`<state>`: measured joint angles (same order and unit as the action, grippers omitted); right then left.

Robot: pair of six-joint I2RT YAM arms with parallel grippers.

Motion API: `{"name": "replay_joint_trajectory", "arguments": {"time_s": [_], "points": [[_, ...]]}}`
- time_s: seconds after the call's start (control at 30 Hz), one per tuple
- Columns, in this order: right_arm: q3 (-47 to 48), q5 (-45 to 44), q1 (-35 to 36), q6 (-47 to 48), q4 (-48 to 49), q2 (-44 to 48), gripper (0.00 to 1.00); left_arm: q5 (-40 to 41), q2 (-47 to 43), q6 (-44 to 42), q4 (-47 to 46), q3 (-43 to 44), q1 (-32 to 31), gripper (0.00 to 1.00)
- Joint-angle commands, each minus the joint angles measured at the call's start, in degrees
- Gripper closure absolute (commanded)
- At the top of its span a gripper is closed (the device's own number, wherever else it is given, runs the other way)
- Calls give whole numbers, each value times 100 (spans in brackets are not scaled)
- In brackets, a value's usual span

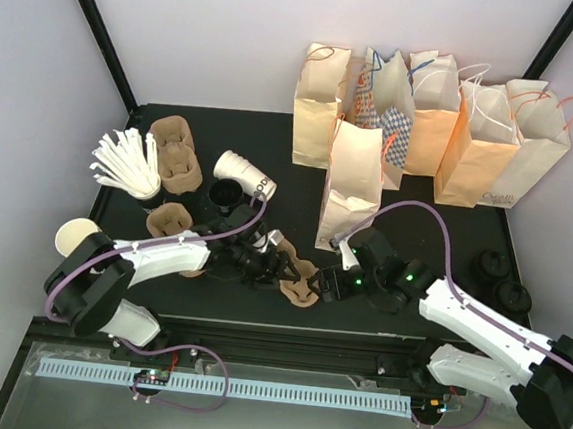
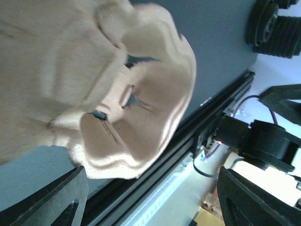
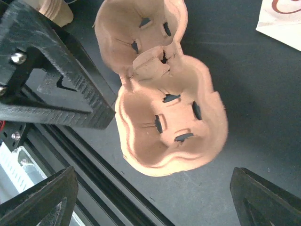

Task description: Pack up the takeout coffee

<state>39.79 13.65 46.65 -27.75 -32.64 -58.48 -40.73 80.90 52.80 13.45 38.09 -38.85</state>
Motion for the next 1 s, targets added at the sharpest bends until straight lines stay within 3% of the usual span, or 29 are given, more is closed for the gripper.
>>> {"name": "replay_joint_trajectory", "arguments": {"time_s": [0.0,0.23,0.43,0.67,0.77,0.97], "points": [[190,-257,190,-128,423,-190,9,-520,-63,-143,-339,380,-116,21],[994,-863,221,-1009,-494,-725,10,698,-1168,-843,1368,532,515,17],[1289,-1519,735,-2912,-336,-918,10,804,-694,-2016,1719,811,1655,17],[1720,-1721,1082,-4254,-467,-1965,10,836,465,-2876,1477,1383,1802,20],[1832,-1692,1151,-4571,-445,-2380,10,831,571,-2911,1284,1288,1802,20],[2381,-1789,1153,-4913,-976,-3297,14,71,802,-2517,573,656,1734,20]]}}
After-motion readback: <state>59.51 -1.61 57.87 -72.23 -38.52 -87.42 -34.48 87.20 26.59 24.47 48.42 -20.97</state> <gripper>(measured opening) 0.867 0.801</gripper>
